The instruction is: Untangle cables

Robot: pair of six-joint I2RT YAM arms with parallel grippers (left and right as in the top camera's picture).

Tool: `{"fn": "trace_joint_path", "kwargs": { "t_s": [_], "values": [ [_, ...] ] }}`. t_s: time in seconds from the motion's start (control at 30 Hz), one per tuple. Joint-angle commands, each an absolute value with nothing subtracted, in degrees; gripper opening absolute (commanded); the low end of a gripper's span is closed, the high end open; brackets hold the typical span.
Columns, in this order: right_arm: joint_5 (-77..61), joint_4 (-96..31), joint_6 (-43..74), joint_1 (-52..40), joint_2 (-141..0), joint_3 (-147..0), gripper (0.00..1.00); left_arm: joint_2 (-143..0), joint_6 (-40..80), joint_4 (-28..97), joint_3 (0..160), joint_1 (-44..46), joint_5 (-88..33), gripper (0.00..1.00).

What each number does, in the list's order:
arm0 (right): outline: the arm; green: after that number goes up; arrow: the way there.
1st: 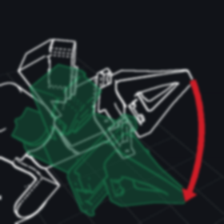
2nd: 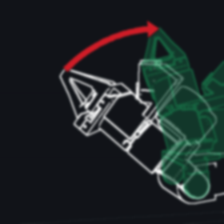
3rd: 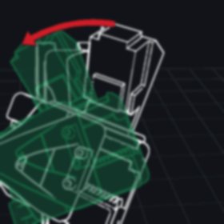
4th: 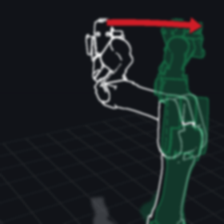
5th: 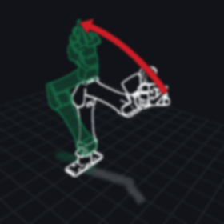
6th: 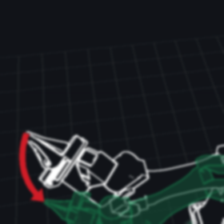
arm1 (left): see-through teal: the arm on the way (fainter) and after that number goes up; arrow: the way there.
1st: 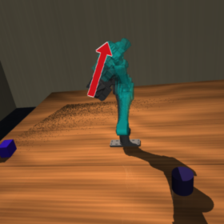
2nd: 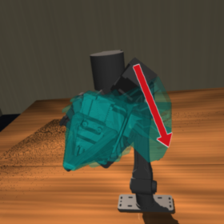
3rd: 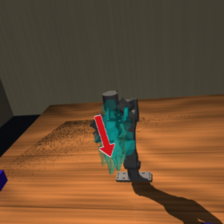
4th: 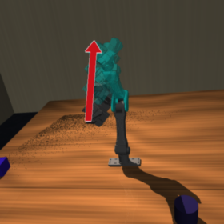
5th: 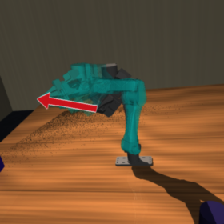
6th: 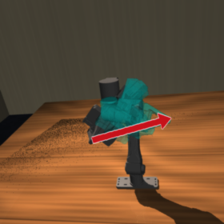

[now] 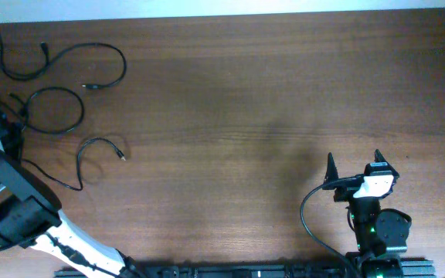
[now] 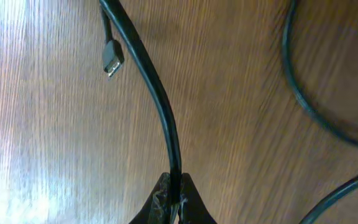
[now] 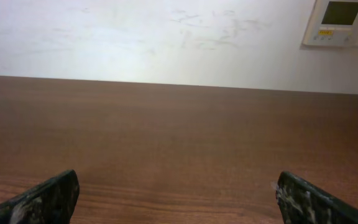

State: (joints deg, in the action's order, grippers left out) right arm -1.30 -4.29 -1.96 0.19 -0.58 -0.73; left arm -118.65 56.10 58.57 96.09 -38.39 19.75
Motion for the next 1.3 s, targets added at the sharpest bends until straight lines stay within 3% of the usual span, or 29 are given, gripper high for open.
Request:
{"fn": "trace_joint_path", "kwargs": {
  "t_s": [0.0, 0.2, 0.3, 0.47, 0.53, 0.7, 0.8, 0.83, 1.03, 1.1, 1.27],
  "values": [
    [-1.02, -4.49, -2.13, 0.4, -0.21, -0.32, 0.98, -119.37, 55.42, 57.67, 95.85, -38.68, 23.4, 0.01],
    [-1.02, -4.49, -2.13, 0.4, -0.21, -0.32, 0.99, -122.89, 51.24, 56.75, 95.85, -38.7, 25.34, 0.18],
    [-0.99, -4.49, -2.13, 0.4, -0.21, -0.32, 0.98, -123.2, 50.85, 56.62, 95.88, -38.79, 25.34, 0.39],
    [-1.02, -4.49, -2.13, 0.4, -0.21, -0.32, 0.98, -123.2, 45.3, 56.36, 95.88, -38.79, 25.3, 0.34],
    [-1.02, -4.49, -2.13, 0.4, -0.21, -0.32, 0.98, -123.2, 37.6, 56.34, 96.16, -38.79, 21.39, 0.34],
    [-1.02, -4.49, -2.13, 0.4, -0.21, -0.32, 0.98, -123.2, 23.53, 54.13, 96.23, -38.79, -2.87, 0.43],
    [-1.02, -4.49, -2.13, 0.38, -0.21, -0.32, 0.98, -123.09, 17.34, 53.21, 96.44, -38.79, -8.4, 0.5],
    [-1.02, -4.49, -2.13, 0.4, -0.21, -0.32, 0.98, -122.58, 15.53, 53.39, 96.62, -38.79, -8.1, 0.6],
    [-1.02, -4.49, -2.13, 0.38, -0.21, -0.32, 0.98, -113.62, 17.37, 53.78, 96.68, -39.48, -8.01, 0.63],
    [-1.02, -4.49, -2.13, 0.4, -0.21, -0.32, 0.98, -109.51, 25.1, 57.17, 96.68, -39.48, -8.73, 0.64],
    [-0.99, -4.49, -2.13, 0.4, -0.21, -0.32, 0.98, -108.51, 26.24, 63.37, 96.25, -38.06, -14.39, 0.71]
  ]
}}
